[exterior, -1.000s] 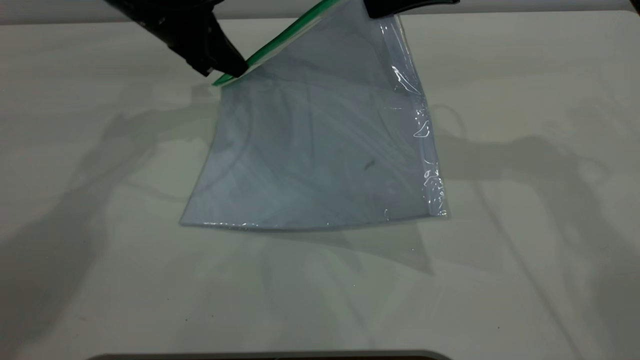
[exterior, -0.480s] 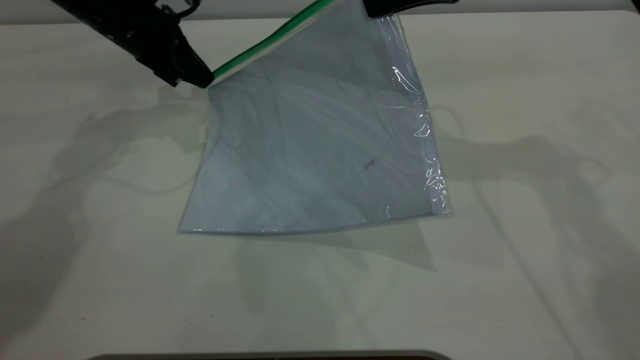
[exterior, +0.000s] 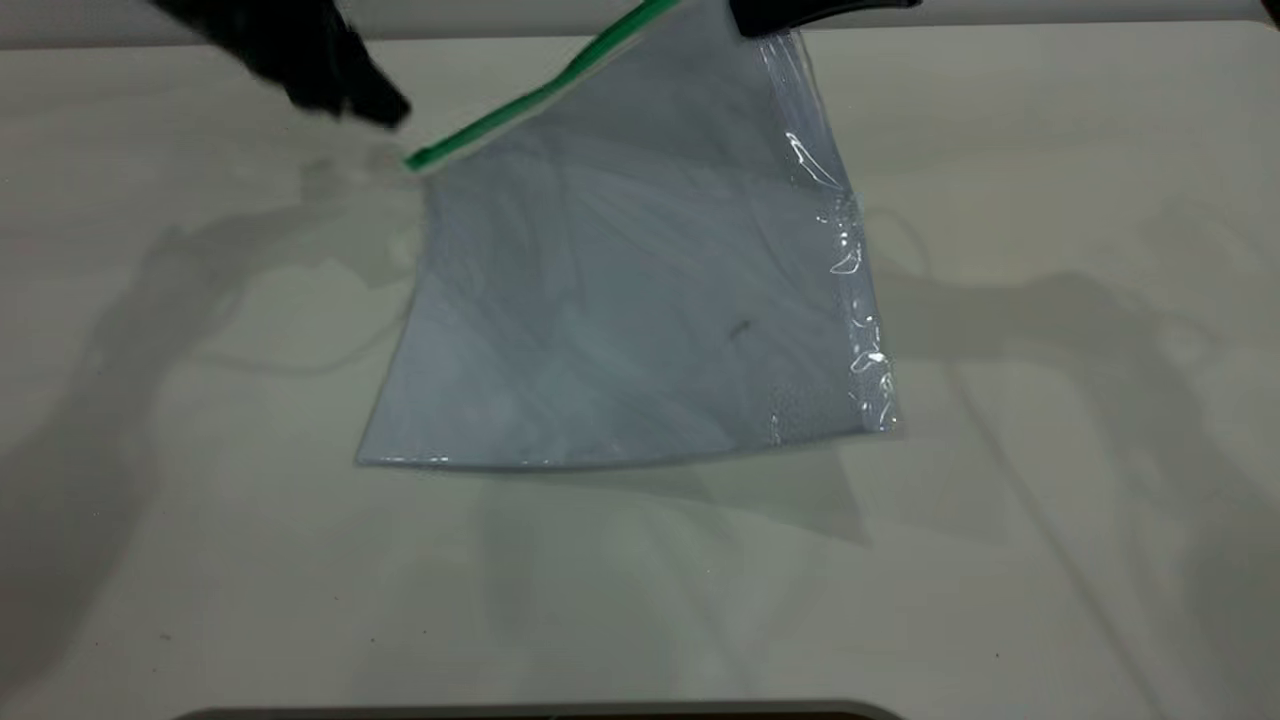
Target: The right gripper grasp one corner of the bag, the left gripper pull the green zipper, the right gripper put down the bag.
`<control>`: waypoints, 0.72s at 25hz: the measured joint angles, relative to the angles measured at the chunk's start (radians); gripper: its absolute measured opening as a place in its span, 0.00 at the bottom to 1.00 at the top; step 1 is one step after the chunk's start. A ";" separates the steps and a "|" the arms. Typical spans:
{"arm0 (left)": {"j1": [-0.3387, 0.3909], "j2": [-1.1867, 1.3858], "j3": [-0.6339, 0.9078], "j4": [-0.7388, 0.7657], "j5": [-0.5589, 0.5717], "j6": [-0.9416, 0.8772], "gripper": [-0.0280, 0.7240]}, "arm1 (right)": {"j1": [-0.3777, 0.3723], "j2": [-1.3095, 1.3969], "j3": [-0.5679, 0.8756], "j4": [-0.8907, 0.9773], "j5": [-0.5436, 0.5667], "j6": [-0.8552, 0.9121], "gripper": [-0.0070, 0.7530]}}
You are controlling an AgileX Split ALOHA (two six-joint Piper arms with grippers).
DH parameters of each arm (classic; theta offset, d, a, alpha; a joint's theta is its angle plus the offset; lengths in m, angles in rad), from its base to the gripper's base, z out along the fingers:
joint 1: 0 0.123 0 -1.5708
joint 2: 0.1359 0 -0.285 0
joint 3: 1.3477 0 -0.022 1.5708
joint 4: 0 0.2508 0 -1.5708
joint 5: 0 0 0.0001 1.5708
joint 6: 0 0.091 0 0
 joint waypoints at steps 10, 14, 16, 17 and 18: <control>0.001 -0.328 0.000 -0.073 0.257 -0.140 0.67 | 0.044 0.014 0.000 -0.007 -0.157 0.000 0.21; 0.001 -0.437 0.000 -0.131 0.343 -0.154 0.67 | 0.079 0.000 0.000 -0.089 -0.259 0.034 0.52; 0.000 -0.498 0.000 -0.135 0.370 -0.164 0.67 | 0.082 -0.032 0.000 -0.154 -0.303 0.091 0.63; 0.000 -0.528 0.000 -0.135 0.380 -0.168 0.67 | 0.081 -0.059 0.000 -0.195 -0.323 0.130 0.66; -0.001 -0.554 0.000 -0.135 0.390 -0.170 0.67 | 0.080 -0.093 0.000 -0.230 -0.339 0.162 0.68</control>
